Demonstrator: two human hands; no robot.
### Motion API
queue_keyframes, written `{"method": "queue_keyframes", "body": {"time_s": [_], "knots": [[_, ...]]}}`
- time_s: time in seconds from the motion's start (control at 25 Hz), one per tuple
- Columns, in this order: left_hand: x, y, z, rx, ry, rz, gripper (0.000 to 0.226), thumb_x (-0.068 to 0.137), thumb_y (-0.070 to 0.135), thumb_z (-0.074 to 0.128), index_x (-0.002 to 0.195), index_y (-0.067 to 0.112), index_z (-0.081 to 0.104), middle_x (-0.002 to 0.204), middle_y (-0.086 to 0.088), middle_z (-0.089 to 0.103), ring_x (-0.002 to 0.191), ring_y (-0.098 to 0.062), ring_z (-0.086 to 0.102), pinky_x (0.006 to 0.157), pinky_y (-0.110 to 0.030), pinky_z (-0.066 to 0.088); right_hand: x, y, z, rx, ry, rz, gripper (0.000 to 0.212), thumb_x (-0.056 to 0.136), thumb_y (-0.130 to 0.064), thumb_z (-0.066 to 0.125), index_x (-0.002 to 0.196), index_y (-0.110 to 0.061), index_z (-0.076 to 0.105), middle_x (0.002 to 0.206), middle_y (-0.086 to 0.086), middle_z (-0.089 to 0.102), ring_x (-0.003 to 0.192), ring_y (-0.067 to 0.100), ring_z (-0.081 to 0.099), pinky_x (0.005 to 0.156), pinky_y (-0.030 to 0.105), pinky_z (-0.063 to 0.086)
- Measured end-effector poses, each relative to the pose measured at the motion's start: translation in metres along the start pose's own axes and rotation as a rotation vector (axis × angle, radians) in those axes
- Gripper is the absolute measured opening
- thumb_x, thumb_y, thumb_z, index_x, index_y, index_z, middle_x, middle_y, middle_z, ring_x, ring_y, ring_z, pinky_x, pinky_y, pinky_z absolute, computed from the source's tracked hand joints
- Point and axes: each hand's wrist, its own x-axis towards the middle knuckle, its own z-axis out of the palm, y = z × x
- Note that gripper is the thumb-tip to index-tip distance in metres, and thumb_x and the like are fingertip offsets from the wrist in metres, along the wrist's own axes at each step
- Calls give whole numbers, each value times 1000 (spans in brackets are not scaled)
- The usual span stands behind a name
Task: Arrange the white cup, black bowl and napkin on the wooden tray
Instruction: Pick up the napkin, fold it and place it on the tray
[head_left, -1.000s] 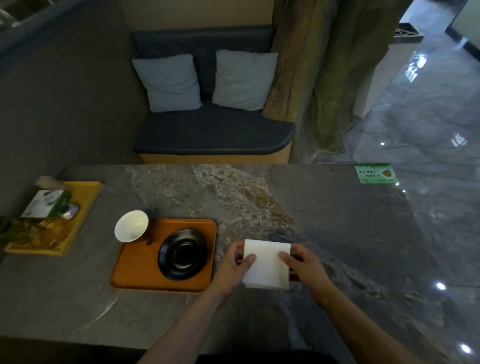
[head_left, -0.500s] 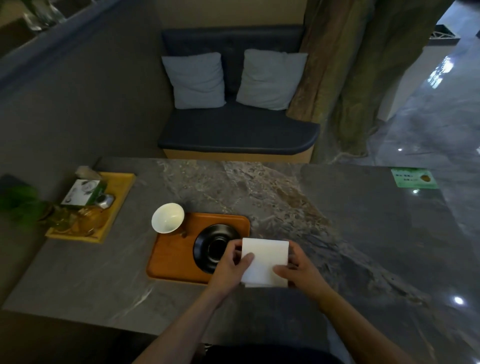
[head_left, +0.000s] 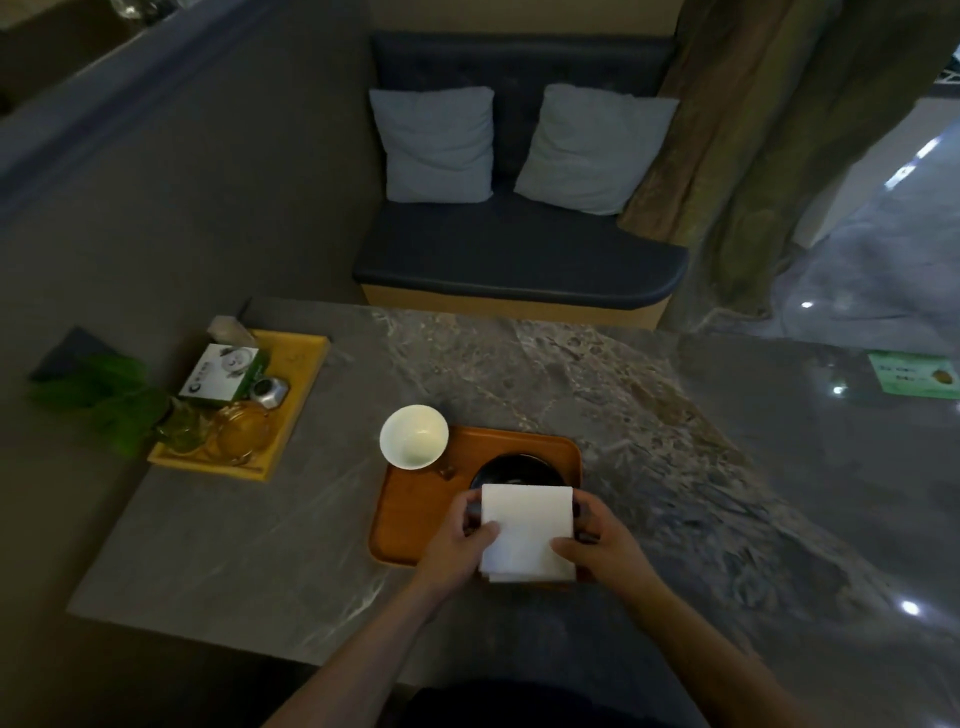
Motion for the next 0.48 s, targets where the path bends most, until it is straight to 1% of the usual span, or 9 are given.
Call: {"method": "queue_keyframes", "body": {"time_s": [0.08, 0.16, 0.2, 0.24, 0.36, 0.44, 0.48], "knots": [[4, -8, -21, 6, -7, -15, 41, 96, 22, 57, 131, 32, 39, 129, 0, 53, 112, -16, 57, 89, -37, 55, 9, -2, 20, -12, 10, 26, 55, 86, -14, 69, 123, -45, 42, 115, -7, 59, 100, 10, 58, 60, 23, 55], [9, -16, -39, 32, -11, -23, 43, 96, 22, 56, 133, 32, 37, 129, 1, 52, 108, -13, 57, 80, -28, 56, 15, -2, 40, -14, 15, 44, 55, 87, -13, 67, 124, -44, 41, 117, -4, 57, 103, 14, 57, 63, 27, 58], [11, -20, -49, 52, -12, -20, 41, 96, 22, 56, 131, 35, 37, 128, 2, 52, 106, -11, 57, 76, -25, 55, 18, -3, 50, -19, 20, 50, 55, 87, -13, 67, 125, -43, 41, 118, -4, 56, 105, 15, 57, 66, 29, 58], [13, -24, -58, 70, -11, -19, 41, 96, 22, 56, 129, 37, 36, 127, 3, 52, 106, -11, 57, 76, -25, 55, 20, -4, 60, -32, 28, 52, 55, 87, -14, 67, 126, -43, 40, 119, -4, 55, 105, 14, 56, 67, 30, 59], [20, -37, -84, 86, 14, -42, 42, 95, 21, 58, 123, 43, 37, 127, 6, 50, 113, -16, 56, 90, -38, 56, 27, -5, 89, -107, 70, 38, 54, 88, -15, 66, 126, -42, 40, 119, -7, 54, 101, 10, 56, 71, 32, 59], [23, -44, -96, 64, 30, -67, 42, 94, 20, 59, 121, 45, 39, 125, 7, 50, 112, -16, 55, 89, -39, 56, 33, -5, 107, -156, 92, 25, 54, 89, -16, 65, 130, -39, 39, 122, -6, 54, 104, 11, 56, 79, 35, 59], [25, -48, -103, 54, 43, -89, 43, 94, 20, 59, 125, 42, 40, 127, 5, 51, 111, -16, 55, 85, -37, 57, 37, -6, 117, -182, 100, 30, 56, 89, -16, 65, 134, -36, 39, 124, -6, 53, 108, 12, 55, 83, 37, 58]]}}
